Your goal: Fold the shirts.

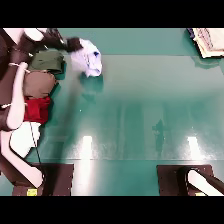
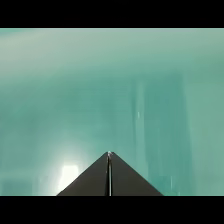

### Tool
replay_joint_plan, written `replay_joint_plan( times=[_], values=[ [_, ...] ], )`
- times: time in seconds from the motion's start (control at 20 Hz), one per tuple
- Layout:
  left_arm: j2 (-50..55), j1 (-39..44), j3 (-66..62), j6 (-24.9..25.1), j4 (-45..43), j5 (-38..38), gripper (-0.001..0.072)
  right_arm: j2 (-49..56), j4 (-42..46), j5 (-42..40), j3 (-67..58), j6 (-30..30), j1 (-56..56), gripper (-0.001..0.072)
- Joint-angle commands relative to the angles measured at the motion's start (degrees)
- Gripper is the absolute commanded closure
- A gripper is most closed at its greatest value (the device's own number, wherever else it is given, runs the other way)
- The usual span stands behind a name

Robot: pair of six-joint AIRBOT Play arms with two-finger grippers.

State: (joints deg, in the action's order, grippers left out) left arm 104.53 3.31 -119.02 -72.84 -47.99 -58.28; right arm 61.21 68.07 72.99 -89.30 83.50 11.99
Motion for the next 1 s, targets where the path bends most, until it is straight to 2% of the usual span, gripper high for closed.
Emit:
replay_joint_plan(
  times=[0.0, 0.1, 0.25, 0.4, 0.5, 0.65, 0.7, 0.75, 0.8, 0.85, 0.95],
  values=[
    [-12.17, 0.46, -2.62, 9.68, 11.87, -9.38, 0.0683, -3.41, -2.21, -7.13, 0.0, 0.0, 0.02, 0.0692],
    [-19.93, 2.71, -2.47, 10.34, 13.07, -15.8, 0.0683, -6.01, -2.67, -10.38, 0.0, 0.0, -0.13, 0.0693],
    [-30.49, 7.85, 3.26, 11.76, 12.46, -18.69, 0.0683, -8.7, -2.62, -11.41, 0.0, 0.0, -0.17, 0.0693],
    [-35.34, 13.03, 10.29, 11.78, 4.79, -21.68, 0.0682, -10.78, -2.6, -11.08, 0.0, 0.0, -0.15, 0.0693],
    [-35.28, 15.02, 16.35, 11.23, -1.46, -21.09, 0.0682, -11.85, -2.58, -11.02, 0.0, 0.0, -0.15, 0.0693],
    [-32.87, 14.91, 28.83, 8.61, -4.96, -16.11, 0.0681, -12.94, -2.6, -10.62, 0.0, 0.0, -0.15, 0.0692],
    [-31.39, 14.91, 32.72, 7.76, -6.64, -14.25, 0.0622, -12.98, -2.62, -10.05, 0.0, 0.0, -0.15, 0.0692],
    [-29.86, 14.71, 35.26, 6.56, -9.09, -13.14, 0.0283, -13.07, -2.54, -9.07, 0.0, 0.0, -0.15, 0.0693],
    [-28.39, 13.88, 36.52, 3.08, -12.37, -13.29, 0.0003, -13.07, -2.58, -8.04, 0.0, 0.0, -0.15, 0.0693],
    [-27.36, 12.41, 36.52, -0.87, -15.23, -14.58, -0.0004, -13.07, -2.58, -7.37, 0.0, 0.0, -0.15, 0.0693],
    [-27.8, 7.26, 36.52, -3.89, -16.33, -17.97, -0.0003, -13.07, -2.56, -7.06, 0.02, 0.0, -0.15, 0.0692]
  ],
)
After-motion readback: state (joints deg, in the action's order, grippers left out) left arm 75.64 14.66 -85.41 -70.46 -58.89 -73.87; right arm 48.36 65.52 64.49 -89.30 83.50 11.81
